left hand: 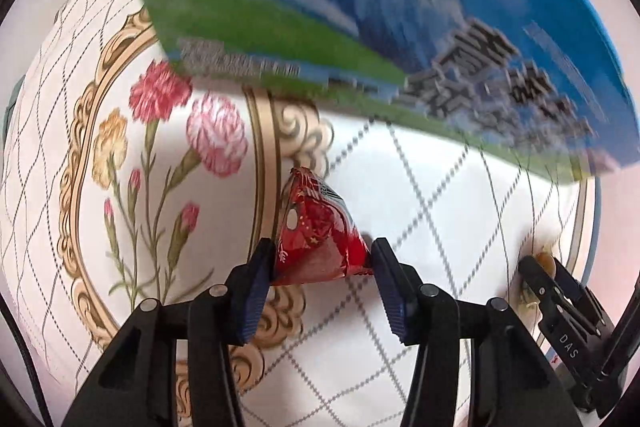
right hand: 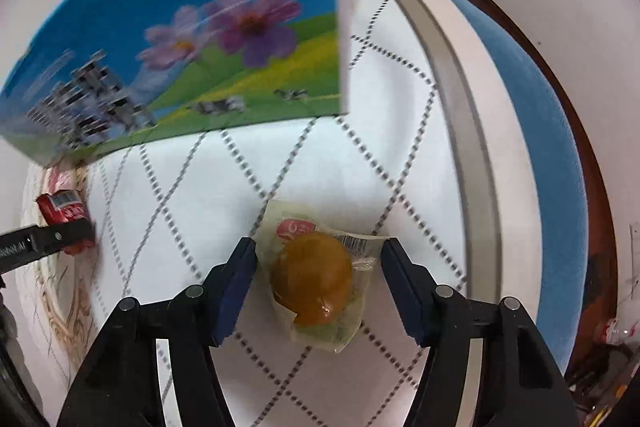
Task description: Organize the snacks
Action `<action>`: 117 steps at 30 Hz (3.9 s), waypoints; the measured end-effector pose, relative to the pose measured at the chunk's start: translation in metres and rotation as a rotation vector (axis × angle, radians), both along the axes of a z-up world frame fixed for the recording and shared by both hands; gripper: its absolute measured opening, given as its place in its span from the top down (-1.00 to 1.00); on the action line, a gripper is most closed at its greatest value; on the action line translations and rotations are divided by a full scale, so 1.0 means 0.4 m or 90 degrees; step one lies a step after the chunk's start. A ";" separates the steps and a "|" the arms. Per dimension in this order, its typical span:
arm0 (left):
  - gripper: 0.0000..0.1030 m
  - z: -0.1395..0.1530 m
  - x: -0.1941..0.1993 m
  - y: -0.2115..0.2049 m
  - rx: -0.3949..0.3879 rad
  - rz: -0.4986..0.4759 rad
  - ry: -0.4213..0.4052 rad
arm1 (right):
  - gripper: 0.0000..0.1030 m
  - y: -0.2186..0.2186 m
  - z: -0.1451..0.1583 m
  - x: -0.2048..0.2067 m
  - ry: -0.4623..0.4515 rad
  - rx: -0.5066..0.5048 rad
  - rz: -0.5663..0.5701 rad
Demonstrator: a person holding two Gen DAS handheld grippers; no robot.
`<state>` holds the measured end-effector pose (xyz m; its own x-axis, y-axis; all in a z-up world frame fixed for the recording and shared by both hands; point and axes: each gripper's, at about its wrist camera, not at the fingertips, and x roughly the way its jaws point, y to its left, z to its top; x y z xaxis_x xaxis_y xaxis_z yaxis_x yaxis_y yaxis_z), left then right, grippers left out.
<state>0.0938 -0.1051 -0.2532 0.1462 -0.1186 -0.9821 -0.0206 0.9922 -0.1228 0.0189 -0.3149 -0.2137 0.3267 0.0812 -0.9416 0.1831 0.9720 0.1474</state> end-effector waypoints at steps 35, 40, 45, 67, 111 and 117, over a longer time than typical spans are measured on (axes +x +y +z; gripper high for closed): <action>0.09 0.455 0.231 -0.079 -0.078 -0.125 -0.138 | 0.01 -0.033 0.492 0.150 -0.212 0.105 0.032; 0.09 0.442 0.367 -0.091 -0.041 -0.133 -0.117 | 0.01 -0.057 0.496 0.275 -0.200 0.097 0.030; 0.09 0.370 0.471 -0.108 -0.003 -0.149 -0.059 | 0.01 -0.045 0.443 0.397 -0.149 0.100 0.040; -0.77 0.243 0.502 -0.071 0.057 -0.101 -0.022 | -0.99 -0.033 0.319 0.495 0.031 -0.051 0.043; -0.77 0.638 -0.030 0.001 0.059 -0.066 -0.335 | -0.99 0.028 0.732 -0.027 -0.218 -0.071 0.047; -0.77 0.680 -0.125 0.013 0.067 -0.068 -0.372 | -0.99 0.036 0.800 -0.143 -0.259 -0.089 0.037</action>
<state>0.0436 -0.0999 0.0189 0.6582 -0.0692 -0.7497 0.1209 0.9926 0.0145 -0.0382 -0.3005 0.1061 0.6716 -0.0088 -0.7408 0.0813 0.9948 0.0619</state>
